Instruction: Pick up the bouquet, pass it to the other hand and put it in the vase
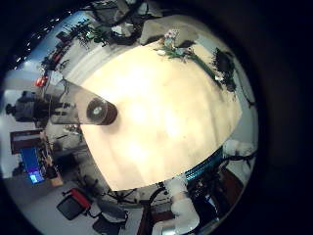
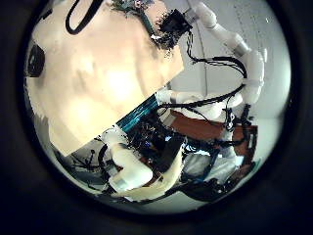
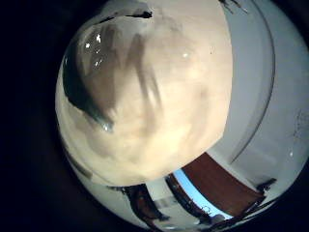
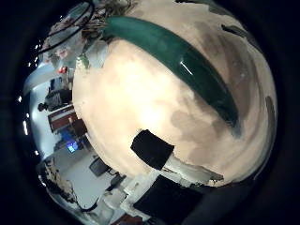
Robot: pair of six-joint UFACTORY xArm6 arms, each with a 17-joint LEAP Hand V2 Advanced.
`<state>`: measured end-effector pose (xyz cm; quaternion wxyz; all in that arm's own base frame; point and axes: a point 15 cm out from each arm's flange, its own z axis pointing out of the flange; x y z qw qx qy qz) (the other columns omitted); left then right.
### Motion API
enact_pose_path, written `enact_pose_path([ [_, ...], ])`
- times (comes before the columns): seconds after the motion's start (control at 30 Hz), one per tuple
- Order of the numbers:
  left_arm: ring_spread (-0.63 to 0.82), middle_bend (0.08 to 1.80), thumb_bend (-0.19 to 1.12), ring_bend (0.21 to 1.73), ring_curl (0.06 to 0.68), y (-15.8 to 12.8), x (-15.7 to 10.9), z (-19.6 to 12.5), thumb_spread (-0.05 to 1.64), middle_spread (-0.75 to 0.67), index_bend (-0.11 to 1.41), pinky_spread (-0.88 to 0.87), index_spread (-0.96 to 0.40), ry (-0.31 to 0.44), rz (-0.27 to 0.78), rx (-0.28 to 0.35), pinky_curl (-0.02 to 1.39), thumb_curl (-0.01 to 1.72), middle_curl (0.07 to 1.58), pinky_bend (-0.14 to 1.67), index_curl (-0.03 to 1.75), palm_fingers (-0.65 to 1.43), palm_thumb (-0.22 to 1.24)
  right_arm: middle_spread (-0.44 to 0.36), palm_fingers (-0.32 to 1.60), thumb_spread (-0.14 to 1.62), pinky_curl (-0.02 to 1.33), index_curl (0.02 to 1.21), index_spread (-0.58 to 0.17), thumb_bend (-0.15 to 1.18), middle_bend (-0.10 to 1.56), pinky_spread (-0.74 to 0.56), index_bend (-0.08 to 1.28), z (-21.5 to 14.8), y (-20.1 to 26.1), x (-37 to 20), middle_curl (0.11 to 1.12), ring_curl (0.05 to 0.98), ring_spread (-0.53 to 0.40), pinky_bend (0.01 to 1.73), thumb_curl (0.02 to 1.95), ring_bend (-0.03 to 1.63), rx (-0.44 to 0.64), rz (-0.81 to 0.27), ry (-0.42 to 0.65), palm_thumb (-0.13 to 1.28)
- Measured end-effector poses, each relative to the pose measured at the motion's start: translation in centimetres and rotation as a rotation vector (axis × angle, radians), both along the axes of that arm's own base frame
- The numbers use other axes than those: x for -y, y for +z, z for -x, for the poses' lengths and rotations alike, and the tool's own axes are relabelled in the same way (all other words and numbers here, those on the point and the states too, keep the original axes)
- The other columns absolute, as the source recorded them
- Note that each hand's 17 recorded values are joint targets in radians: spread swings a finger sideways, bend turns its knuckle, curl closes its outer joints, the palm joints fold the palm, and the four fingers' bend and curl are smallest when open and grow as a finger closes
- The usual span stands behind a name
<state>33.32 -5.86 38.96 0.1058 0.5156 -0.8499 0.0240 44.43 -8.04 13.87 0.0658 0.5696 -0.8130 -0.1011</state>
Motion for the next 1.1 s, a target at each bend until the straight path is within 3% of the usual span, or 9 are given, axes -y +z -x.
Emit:
enact_pose_path([
  [0.57,0.55,0.18,-0.02,0.46,0.202,-0.3,0.1,0.5,1.05,0.32,0.19,0.65,-0.04,0.016,0.007,-0.007,0.14,0.27,0.31,0.39,0.36,0.06,0.08,0.017,0.57,1.08,0.08,0.42,-0.189,-0.03,0.52,0.18,0.26,-0.4,-1.8,-2.0,0.43,0.257,-0.036,0.55,0.34,0.82,-0.041,0.004,0.051,0.32],
  [0.73,0.55,0.18,-0.02,0.46,0.202,-0.2,0.0,0.5,1.05,0.32,0.19,0.65,-0.04,0.02,0.005,-0.006,0.14,0.27,0.31,0.38,0.37,0.07,0.08,-0.018,0.76,1.08,0.04,0.44,-0.212,-0.02,0.6,0.1,0.3,-1.3,-1.6,-2.1,0.45,0.268,-0.102,0.54,0.34,0.88,-0.031,0.007,0.058,0.34],
  [0.8,0.55,0.18,-0.02,0.45,0.202,-0.2,-0.1,0.5,1.05,0.32,0.19,0.65,-0.04,0.029,0.003,-0.004,0.14,0.27,0.31,0.38,0.37,0.07,0.08,-0.068,0.99,1.09,0.03,0.44,-0.228,-0.01,0.64,0.02,0.31,-1.3,-1.7,-2.3,0.47,0.273,-0.135,0.62,0.35,0.93,-0.031,0.008,0.059,0.37],
  [0.87,0.55,0.18,-0.02,0.45,0.202,-0.1,0.0,0.5,1.05,0.32,0.19,0.65,-0.04,0.039,0.0,0.001,0.14,0.27,0.31,0.38,0.37,0.07,0.08,-0.118,1.21,1.09,0.06,0.47,-0.244,0.0,0.66,-0.1,0.36,-1.4,-1.8,-2.8,0.49,0.306,-0.169,0.73,0.36,0.97,-0.035,0.009,0.07,0.42],
  [0.9,0.55,0.18,-0.02,0.45,0.202,-0.1,0.0,0.4,1.05,0.32,0.19,0.65,-0.04,0.04,0.0,0.003,0.14,0.27,0.3,0.37,0.37,0.07,0.08,-0.135,1.22,1.09,0.08,0.49,-0.25,-0.01,0.68,-0.15,0.39,-1.4,-1.8,-3.0,0.5,0.32,-0.183,0.76,0.36,0.98,-0.036,0.01,0.071,0.43],
  [0.97,0.55,0.18,-0.02,0.45,0.202,0.0,-0.1,0.5,1.05,0.32,0.19,0.65,-0.04,0.043,-0.001,0.003,0.14,0.27,0.3,0.37,0.37,0.07,0.08,-0.155,1.44,1.09,0.12,0.55,-0.261,0.01,0.78,-0.24,0.54,-1.3,-1.8,-3.1,0.54,0.351,-0.196,0.85,0.38,1.01,-0.039,0.01,0.076,0.51],
  [1.1,0.55,0.18,-0.02,0.44,0.201,0.2,-0.1,0.6,1.05,0.32,0.19,0.65,-0.04,0.047,0.0,0.01,0.14,0.27,0.3,0.37,0.38,0.08,0.08,-0.161,1.44,1.06,0.19,0.63,-0.263,0.01,0.96,-0.32,0.75,-1.3,-1.8,-3.0,0.6,0.41,-0.206,1.0,0.41,1.12,-0.062,0.015,0.087,0.61],
])
